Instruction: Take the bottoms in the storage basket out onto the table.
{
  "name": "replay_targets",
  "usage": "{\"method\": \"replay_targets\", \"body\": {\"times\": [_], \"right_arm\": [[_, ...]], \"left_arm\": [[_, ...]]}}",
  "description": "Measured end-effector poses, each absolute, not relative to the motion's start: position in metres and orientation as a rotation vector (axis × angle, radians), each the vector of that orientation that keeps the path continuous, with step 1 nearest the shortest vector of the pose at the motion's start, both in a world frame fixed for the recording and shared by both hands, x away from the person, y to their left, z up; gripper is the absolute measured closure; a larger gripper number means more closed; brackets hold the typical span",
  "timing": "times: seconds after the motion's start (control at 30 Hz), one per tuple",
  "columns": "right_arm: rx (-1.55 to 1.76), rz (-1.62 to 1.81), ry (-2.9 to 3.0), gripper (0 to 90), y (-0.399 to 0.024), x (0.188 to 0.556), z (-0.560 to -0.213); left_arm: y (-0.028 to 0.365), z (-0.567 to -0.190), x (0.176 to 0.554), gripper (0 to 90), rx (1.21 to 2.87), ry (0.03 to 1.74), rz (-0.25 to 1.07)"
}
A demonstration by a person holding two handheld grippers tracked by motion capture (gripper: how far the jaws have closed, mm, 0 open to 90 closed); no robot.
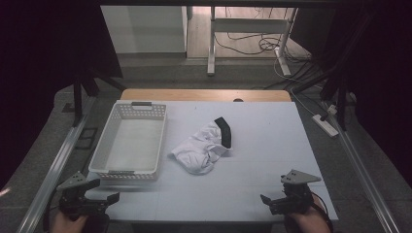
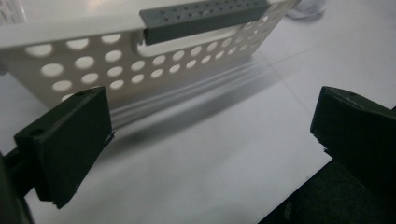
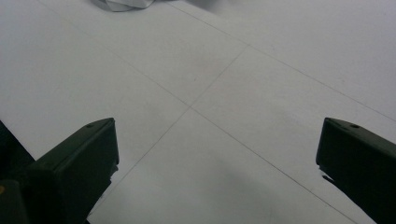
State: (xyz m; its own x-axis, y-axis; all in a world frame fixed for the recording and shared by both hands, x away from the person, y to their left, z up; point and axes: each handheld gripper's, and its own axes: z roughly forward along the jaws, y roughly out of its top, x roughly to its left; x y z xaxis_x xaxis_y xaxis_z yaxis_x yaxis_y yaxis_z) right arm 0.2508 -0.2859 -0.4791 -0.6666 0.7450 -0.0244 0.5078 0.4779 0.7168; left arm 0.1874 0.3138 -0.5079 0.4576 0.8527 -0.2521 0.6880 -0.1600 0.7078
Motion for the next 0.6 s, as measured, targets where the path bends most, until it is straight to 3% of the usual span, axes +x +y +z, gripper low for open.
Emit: {"method": "replay_targets", "body": {"times": [0.6], "right_arm": [[1.053,0.987,2.4,0.0,-0.2853,0.2511,-0.4795]], "left_arm": [[0.3157,-0.5097,0.1861,0.1,1.956,1.291,0.219]]}}
